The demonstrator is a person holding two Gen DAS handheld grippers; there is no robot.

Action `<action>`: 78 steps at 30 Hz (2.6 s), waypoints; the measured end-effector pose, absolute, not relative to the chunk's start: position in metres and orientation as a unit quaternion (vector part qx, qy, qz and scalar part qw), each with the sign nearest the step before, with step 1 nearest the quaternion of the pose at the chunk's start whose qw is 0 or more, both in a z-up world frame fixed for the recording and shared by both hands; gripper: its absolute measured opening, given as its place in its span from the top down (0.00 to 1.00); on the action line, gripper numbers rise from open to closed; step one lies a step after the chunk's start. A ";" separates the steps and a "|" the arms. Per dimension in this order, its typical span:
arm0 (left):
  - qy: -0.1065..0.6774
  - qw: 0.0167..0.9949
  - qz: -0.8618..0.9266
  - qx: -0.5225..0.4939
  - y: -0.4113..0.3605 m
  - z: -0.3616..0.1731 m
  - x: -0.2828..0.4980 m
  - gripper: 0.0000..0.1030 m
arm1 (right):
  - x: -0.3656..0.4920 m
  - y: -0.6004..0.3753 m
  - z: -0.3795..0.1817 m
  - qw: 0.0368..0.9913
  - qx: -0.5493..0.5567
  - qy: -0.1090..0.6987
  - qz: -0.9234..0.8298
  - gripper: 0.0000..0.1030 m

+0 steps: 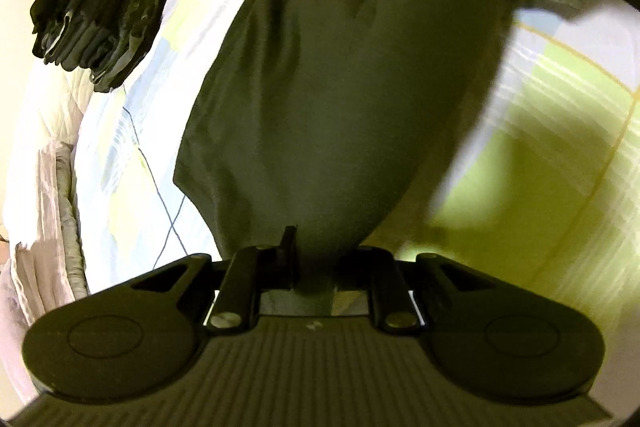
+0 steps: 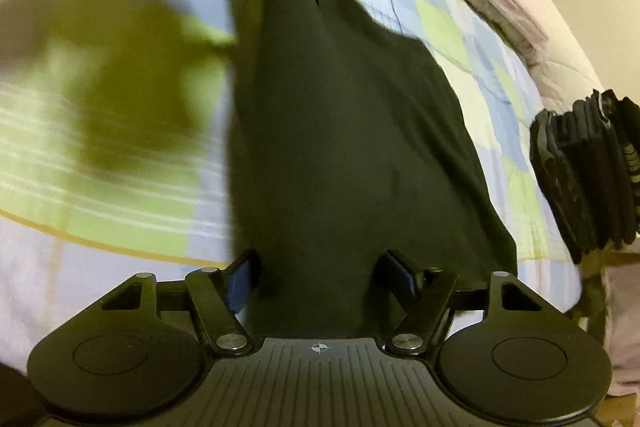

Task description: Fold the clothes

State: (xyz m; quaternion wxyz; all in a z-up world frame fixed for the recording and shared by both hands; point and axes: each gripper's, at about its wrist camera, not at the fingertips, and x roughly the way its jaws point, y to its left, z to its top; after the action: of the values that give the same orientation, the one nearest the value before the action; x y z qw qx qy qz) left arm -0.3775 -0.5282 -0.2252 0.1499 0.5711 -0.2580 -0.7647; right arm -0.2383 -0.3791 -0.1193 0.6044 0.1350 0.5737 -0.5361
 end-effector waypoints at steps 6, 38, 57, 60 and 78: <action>-0.155 0.195 -0.794 0.554 -0.509 -0.185 -0.385 0.89 | -0.250 -0.381 -0.110 0.607 0.098 0.595 -0.518 0.82; 0.579 0.641 -0.500 0.063 -0.207 -0.178 -0.191 0.67 | 0.002 -0.387 -0.055 0.752 -0.387 0.525 0.100 0.39; -0.263 0.271 -0.656 0.654 -0.235 -0.260 -0.161 0.29 | -0.074 -0.334 -0.081 0.789 0.171 0.536 -0.245 0.27; -0.230 0.276 -0.669 0.651 -0.250 -0.257 -0.153 0.32 | -0.059 -0.318 -0.095 0.796 0.103 0.547 -0.237 0.27; 0.032 0.337 -0.732 0.591 -0.270 -0.110 -0.169 0.81 | -0.127 -0.366 -0.040 0.761 -0.059 0.618 -0.189 0.88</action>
State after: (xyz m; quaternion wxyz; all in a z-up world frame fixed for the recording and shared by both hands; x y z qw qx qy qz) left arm -0.1686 -0.2703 -0.1105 0.3369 0.5911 0.0322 -0.7322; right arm -0.1270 -0.3660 -0.0400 0.7605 -0.0592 0.6185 -0.1887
